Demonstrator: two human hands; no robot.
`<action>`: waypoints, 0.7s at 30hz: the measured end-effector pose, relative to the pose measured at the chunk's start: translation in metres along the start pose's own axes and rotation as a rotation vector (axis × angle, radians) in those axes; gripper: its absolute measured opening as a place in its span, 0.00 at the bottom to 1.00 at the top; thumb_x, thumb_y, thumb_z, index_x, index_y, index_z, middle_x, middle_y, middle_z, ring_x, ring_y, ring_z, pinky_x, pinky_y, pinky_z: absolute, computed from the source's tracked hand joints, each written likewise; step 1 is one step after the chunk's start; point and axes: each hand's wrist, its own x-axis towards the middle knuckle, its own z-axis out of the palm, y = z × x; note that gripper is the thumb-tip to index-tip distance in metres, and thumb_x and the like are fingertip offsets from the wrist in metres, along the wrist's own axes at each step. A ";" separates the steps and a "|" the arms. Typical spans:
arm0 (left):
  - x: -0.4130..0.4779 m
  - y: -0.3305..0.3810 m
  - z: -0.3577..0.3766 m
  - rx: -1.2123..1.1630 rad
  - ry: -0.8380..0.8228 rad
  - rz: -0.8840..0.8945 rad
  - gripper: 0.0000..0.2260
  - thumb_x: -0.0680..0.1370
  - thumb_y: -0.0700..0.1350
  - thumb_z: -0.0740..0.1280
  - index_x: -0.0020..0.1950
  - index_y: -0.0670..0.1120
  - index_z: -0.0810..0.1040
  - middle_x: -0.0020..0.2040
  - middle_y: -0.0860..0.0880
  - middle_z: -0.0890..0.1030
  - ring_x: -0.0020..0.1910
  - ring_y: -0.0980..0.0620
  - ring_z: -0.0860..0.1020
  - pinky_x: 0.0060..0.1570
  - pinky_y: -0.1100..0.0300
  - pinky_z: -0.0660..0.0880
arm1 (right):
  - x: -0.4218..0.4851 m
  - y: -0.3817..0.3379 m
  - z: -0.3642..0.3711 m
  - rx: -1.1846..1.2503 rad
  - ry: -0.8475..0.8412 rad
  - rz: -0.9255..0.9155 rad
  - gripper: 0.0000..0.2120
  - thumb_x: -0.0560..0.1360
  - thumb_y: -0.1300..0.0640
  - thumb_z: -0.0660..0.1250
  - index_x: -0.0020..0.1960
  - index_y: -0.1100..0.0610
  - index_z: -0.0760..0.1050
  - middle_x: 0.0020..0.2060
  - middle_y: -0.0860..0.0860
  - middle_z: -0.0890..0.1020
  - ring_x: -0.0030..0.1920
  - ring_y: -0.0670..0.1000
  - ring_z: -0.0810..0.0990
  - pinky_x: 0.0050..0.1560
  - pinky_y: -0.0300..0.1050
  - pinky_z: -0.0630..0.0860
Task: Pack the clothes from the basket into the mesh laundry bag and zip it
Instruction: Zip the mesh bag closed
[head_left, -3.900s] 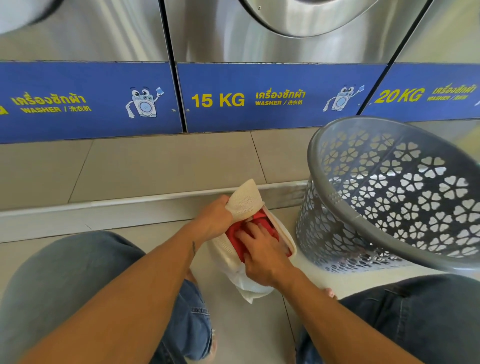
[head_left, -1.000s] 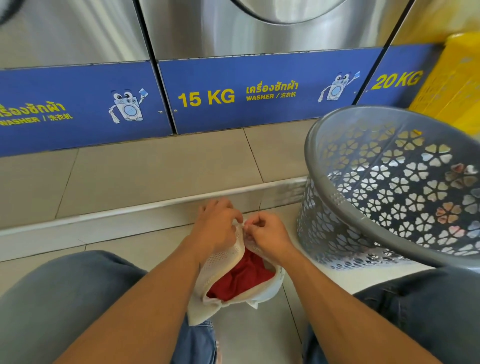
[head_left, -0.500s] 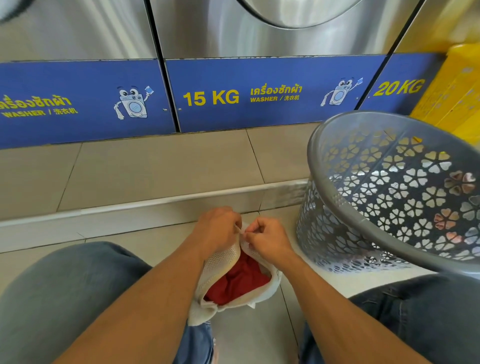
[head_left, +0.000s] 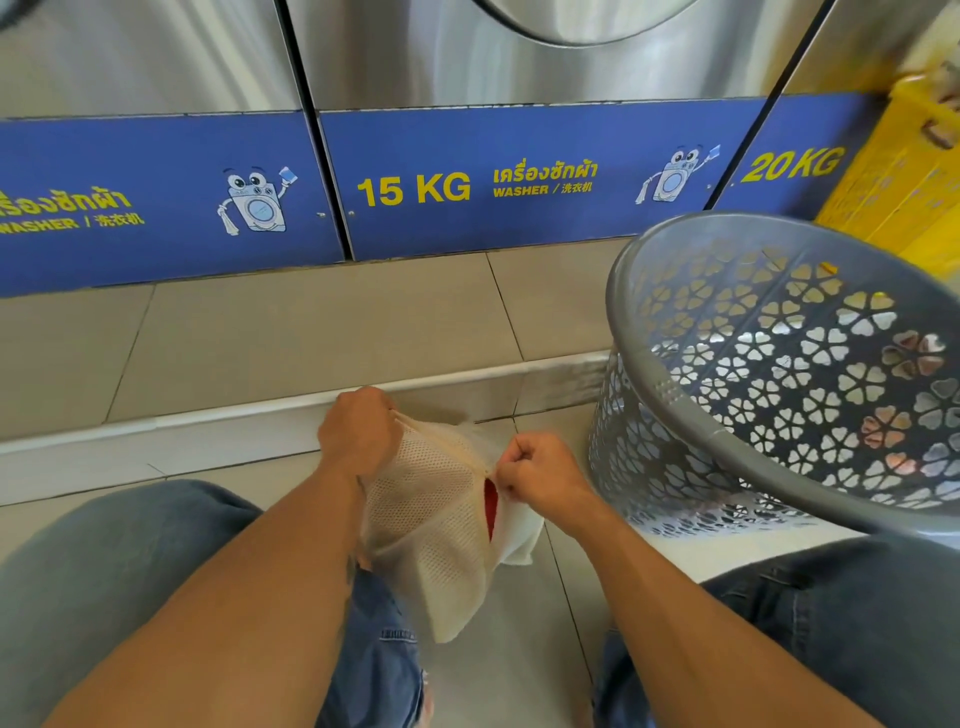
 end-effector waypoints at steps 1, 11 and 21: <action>0.000 -0.004 -0.001 -0.002 -0.002 -0.048 0.12 0.73 0.40 0.64 0.51 0.48 0.85 0.52 0.44 0.83 0.51 0.40 0.81 0.50 0.51 0.78 | -0.002 0.001 -0.002 0.012 -0.006 0.012 0.12 0.67 0.67 0.69 0.30 0.53 0.78 0.31 0.49 0.82 0.37 0.50 0.80 0.41 0.47 0.78; -0.065 0.049 0.009 0.276 -0.208 0.667 0.14 0.74 0.48 0.64 0.59 0.55 0.79 0.54 0.54 0.79 0.56 0.48 0.76 0.57 0.52 0.69 | -0.016 -0.007 -0.009 0.221 0.008 0.082 0.04 0.66 0.69 0.70 0.37 0.61 0.78 0.30 0.56 0.80 0.32 0.53 0.78 0.34 0.46 0.75; -0.063 0.031 0.013 0.277 -0.126 0.545 0.09 0.74 0.46 0.63 0.51 0.53 0.80 0.49 0.50 0.82 0.48 0.45 0.80 0.48 0.53 0.76 | -0.024 0.001 0.000 0.066 -0.017 0.077 0.06 0.62 0.67 0.67 0.33 0.58 0.79 0.33 0.61 0.84 0.33 0.53 0.81 0.39 0.51 0.80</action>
